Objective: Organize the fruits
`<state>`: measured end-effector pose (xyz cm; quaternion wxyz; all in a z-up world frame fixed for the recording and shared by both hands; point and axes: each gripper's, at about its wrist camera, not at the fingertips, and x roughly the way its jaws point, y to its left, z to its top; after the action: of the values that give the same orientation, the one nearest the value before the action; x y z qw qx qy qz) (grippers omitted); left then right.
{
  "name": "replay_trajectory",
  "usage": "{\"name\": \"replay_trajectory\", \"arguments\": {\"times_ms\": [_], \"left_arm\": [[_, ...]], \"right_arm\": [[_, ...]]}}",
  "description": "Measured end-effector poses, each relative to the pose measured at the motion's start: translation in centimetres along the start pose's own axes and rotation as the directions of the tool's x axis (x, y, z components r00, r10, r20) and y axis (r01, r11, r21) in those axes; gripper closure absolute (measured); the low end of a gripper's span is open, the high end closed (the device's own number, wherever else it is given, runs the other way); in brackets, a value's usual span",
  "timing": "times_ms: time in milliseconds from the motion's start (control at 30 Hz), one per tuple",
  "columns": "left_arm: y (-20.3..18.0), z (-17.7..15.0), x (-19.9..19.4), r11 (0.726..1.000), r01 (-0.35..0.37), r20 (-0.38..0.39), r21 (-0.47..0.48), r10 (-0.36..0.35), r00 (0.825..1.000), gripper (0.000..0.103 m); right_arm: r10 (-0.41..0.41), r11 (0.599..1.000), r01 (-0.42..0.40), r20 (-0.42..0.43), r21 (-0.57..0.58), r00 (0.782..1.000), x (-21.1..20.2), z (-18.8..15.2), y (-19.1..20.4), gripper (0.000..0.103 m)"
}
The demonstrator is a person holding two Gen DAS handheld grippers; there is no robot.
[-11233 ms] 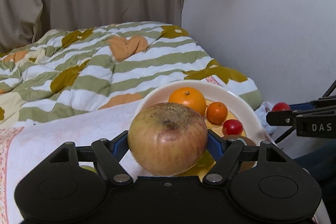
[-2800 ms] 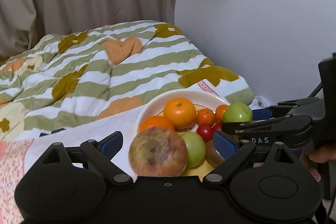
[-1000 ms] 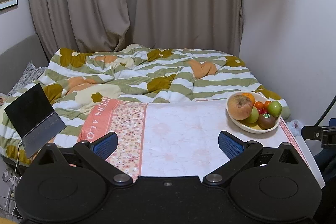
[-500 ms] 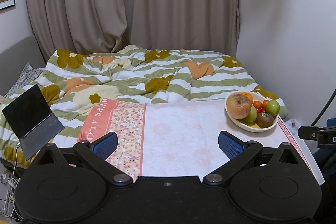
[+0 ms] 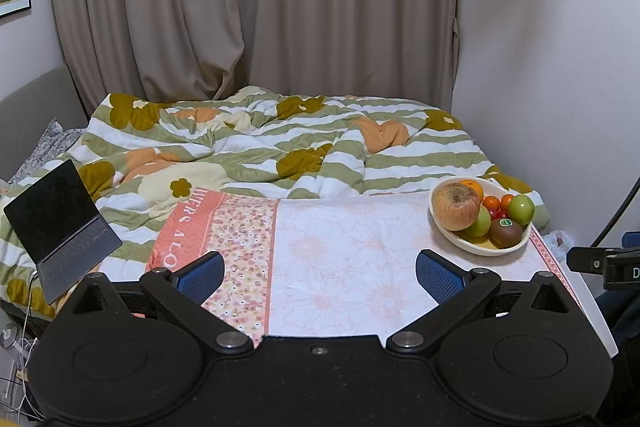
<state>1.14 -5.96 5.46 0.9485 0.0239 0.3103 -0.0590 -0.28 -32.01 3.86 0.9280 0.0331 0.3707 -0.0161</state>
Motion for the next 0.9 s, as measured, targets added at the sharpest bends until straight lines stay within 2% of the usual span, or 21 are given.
{"name": "replay_trajectory", "arguments": {"times_ms": [900], "left_arm": [[0.6, -0.5, 0.0, 1.0, -0.024, -0.012, -0.018, 0.024, 1.0, 0.0]], "right_arm": [[0.009, 1.0, -0.009, -0.01, -0.003, 1.0, 0.1, -0.3, 1.4, 0.0]]}}
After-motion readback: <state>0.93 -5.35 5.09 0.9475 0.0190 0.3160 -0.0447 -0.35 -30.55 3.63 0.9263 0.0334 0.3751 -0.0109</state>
